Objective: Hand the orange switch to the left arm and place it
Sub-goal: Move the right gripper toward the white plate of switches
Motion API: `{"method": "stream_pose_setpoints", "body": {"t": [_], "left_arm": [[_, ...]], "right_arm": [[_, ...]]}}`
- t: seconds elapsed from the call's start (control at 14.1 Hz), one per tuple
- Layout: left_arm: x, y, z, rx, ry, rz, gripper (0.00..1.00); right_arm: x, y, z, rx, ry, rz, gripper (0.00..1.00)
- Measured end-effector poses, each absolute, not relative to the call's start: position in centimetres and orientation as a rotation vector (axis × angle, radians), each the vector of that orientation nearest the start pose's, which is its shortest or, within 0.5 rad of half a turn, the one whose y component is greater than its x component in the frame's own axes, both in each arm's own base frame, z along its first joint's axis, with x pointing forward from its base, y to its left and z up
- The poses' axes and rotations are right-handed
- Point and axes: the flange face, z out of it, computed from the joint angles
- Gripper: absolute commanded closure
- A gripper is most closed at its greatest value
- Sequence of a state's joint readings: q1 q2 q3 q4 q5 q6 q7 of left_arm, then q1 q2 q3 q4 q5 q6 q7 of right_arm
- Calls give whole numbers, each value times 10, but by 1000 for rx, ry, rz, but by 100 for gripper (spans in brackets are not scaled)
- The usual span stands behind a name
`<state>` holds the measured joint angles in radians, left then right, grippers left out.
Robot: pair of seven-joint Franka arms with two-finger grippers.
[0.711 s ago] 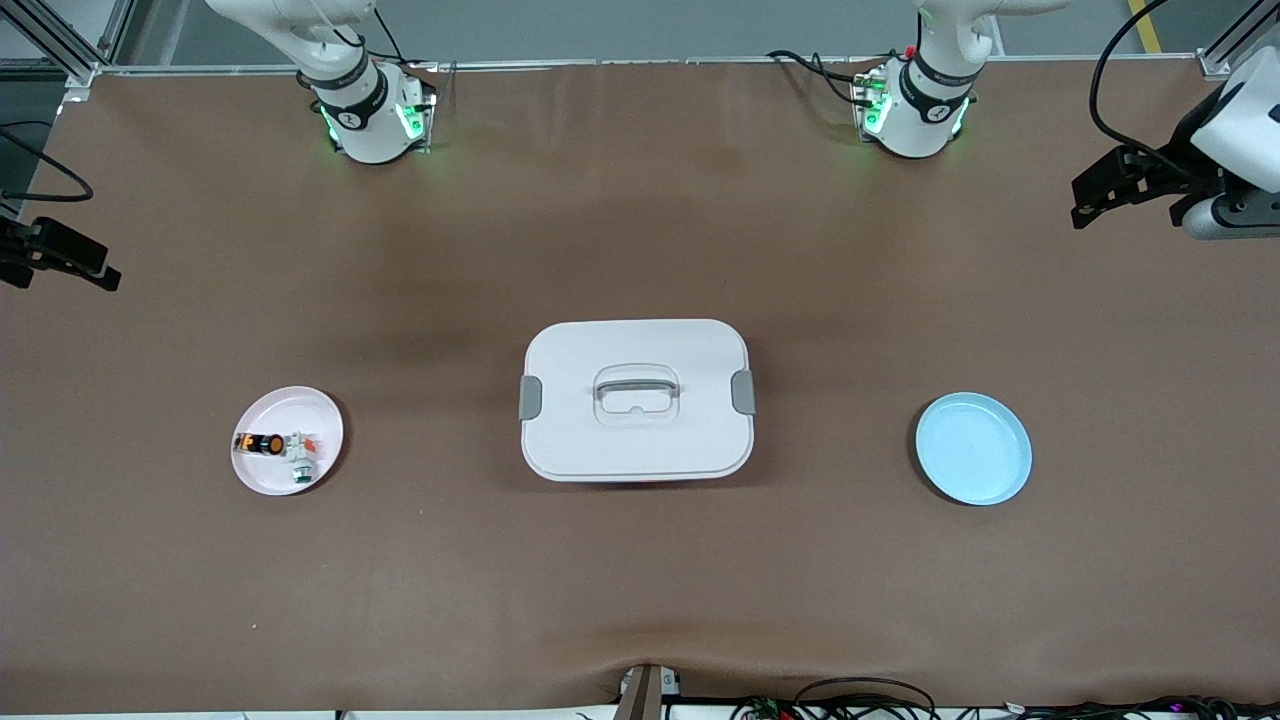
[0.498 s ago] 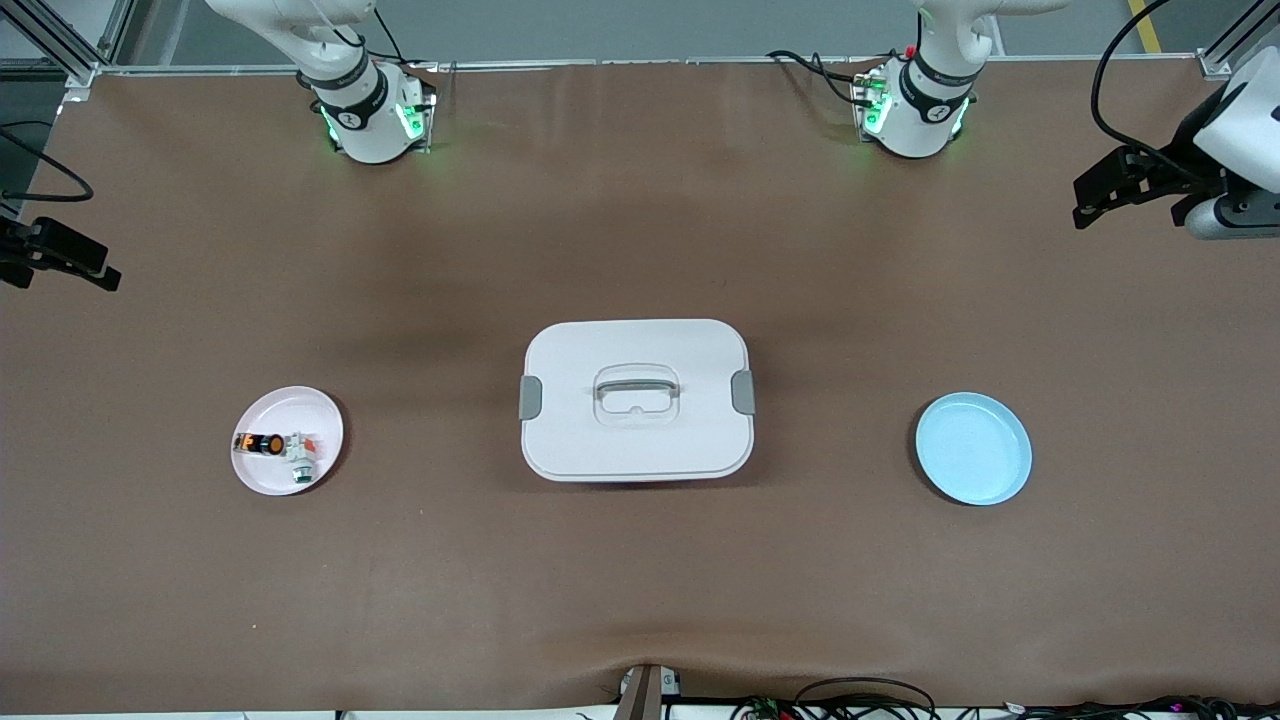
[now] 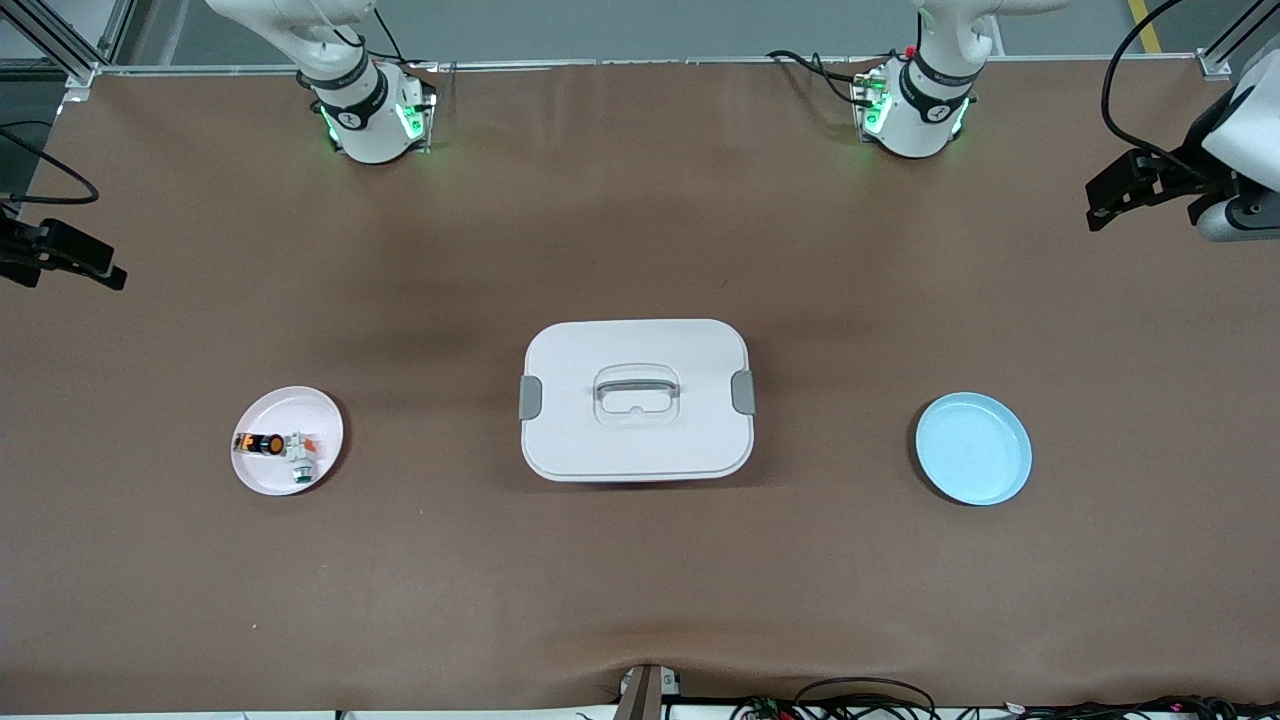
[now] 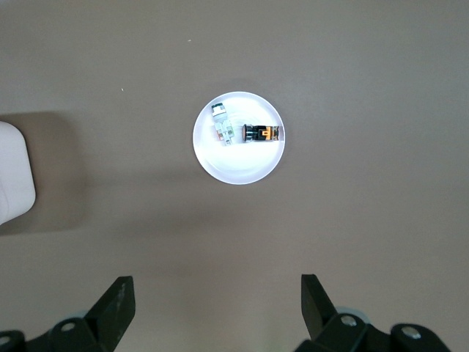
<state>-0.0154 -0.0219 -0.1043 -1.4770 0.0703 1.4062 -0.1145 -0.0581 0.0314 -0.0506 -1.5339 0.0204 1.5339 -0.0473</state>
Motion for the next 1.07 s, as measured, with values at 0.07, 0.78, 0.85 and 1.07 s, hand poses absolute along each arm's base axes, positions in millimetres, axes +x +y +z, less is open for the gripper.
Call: {"method": "stream_pose_setpoints", "body": {"t": [0.07,0.78,0.85,1.07], "left_arm": [[527,-54,667,-3064,-12,58,0],[526,-34,666,-3061,-65,99,0],[526,-34,665,-3061,-65,104,0],[526,-34,660,-3059,-64,118,0]], "right_arm": [[557,-60,619,-3118,101,51,0],[575,-113,476,-3020,277,23,0],[577,-115,461,-3017,278,18,0],[584,-118,411,-2981,245,-1,0]]}}
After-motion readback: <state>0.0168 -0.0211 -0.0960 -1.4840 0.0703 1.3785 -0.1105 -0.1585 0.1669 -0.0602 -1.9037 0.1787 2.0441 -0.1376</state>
